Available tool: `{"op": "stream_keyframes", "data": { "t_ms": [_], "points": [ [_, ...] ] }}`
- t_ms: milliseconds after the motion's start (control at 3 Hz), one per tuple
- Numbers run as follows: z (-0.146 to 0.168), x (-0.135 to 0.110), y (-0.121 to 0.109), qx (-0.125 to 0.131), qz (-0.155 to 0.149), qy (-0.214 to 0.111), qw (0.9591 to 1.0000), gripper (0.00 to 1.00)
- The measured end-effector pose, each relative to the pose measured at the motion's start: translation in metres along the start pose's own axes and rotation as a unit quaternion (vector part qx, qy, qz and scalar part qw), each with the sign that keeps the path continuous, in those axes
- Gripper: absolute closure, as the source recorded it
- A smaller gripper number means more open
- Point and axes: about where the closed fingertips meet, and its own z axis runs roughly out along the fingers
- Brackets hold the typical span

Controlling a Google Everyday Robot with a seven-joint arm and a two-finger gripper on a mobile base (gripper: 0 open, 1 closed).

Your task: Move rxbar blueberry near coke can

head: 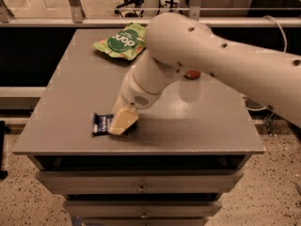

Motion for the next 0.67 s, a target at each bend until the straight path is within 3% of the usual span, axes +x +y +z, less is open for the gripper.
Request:
{"op": "stream_keyframes", "data": {
  "t_ms": [333,667],
  "points": [
    [-0.0837,0.0563,-0.0469,0.082,0.055,0.026,0.9948,1.00],
    [-0.0877,0.0618,-0.0510,0.088,0.062,0.022,0.9940,1.00]
  ]
}}
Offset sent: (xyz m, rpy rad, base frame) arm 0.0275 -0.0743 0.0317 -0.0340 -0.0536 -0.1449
